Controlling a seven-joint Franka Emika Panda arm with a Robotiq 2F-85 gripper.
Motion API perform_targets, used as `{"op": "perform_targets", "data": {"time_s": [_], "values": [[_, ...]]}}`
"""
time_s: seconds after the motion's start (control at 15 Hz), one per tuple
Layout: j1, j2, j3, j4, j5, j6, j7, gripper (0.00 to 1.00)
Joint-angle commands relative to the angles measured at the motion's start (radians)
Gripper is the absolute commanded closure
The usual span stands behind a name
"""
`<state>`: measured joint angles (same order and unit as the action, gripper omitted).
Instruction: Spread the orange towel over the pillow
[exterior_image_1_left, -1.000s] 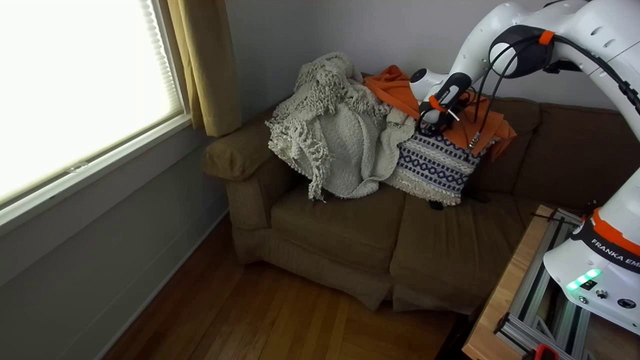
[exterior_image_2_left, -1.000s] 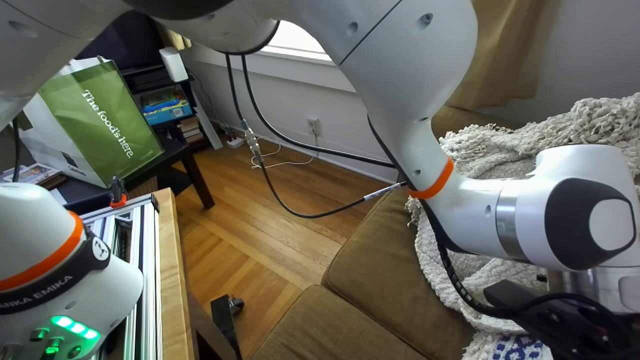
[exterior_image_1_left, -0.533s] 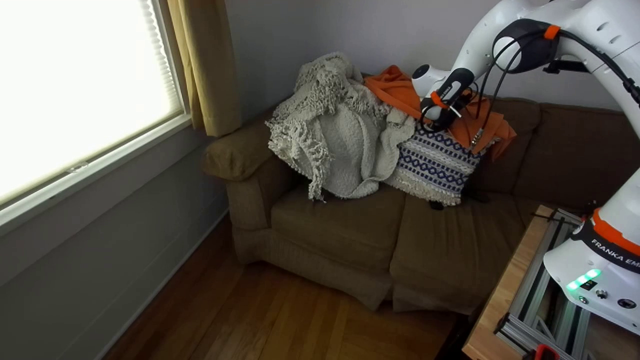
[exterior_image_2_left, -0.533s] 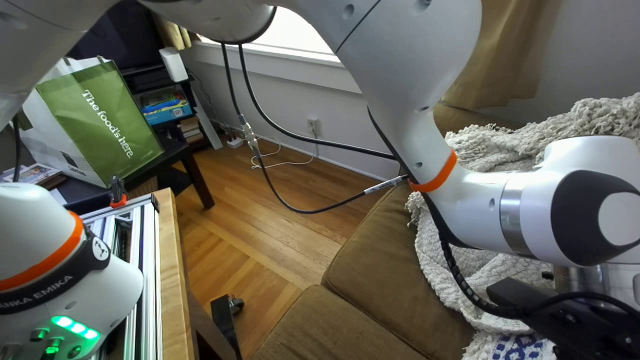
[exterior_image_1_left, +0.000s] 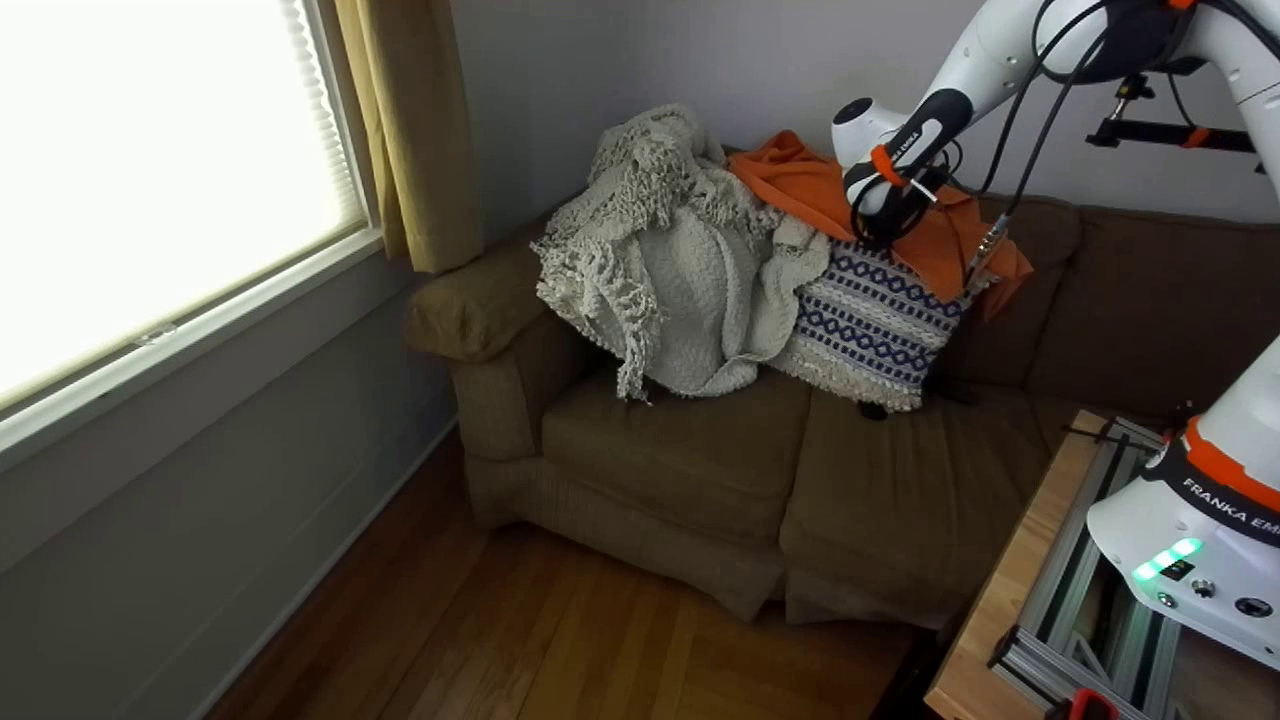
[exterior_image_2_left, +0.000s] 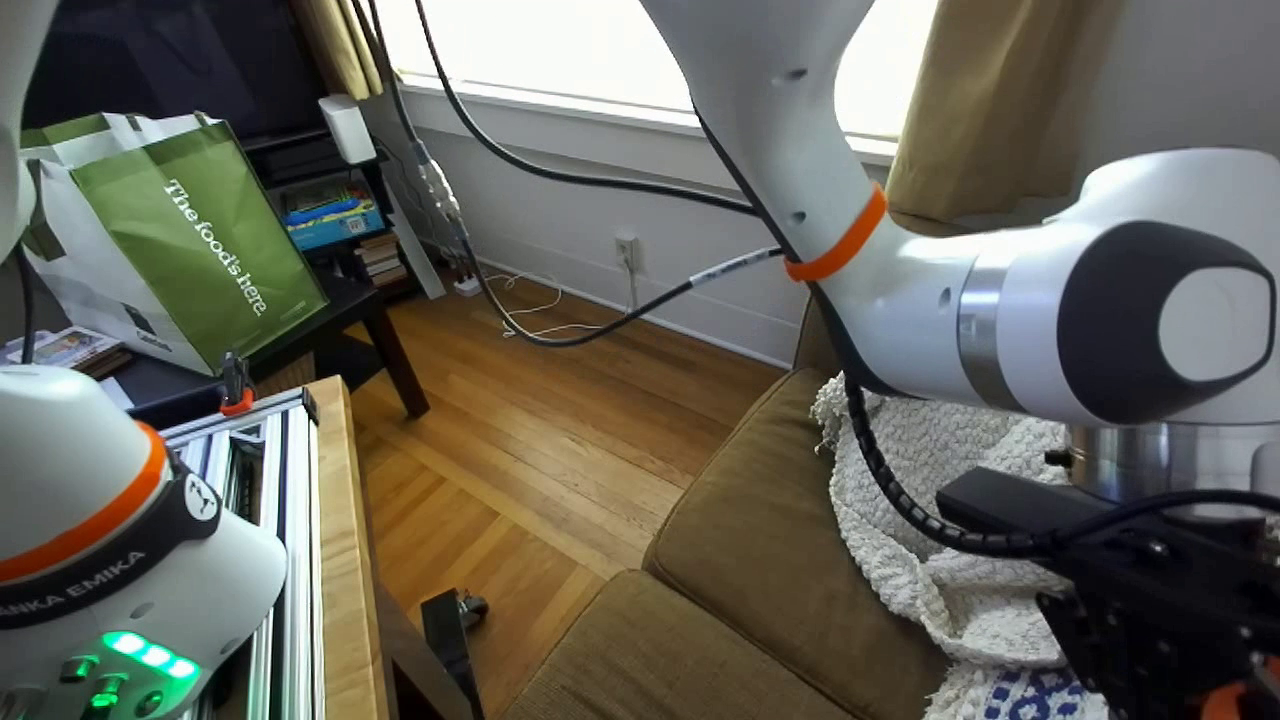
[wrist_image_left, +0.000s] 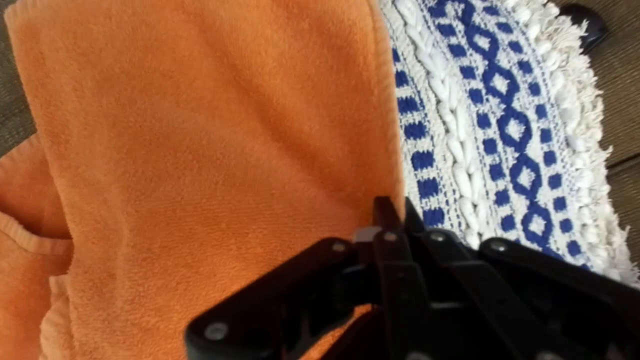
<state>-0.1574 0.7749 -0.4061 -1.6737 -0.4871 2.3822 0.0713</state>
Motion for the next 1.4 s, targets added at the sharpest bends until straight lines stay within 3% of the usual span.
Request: {"op": "perform_targets", "data": {"time_s": [0.0,0.4,0.6,0.87,1.33], "values": [[-0.022,-0.217,0.053,-0.202,-0.002,0.033,-0.138,0.99],[-0.068,-0.529,0.134,-0.436,0.061,0.166,-0.288,0.99],[-0.098,-0.676,0.197,-0.537,0.183,0.168,-0.470,0.99],[-0.087,-0.826,0.231,-0.628,0.401,0.100,-0.760,0.99],[-0.035,-0.967,0.165,-0.665,0.638,-0.143,-1.236,0.99]]}}
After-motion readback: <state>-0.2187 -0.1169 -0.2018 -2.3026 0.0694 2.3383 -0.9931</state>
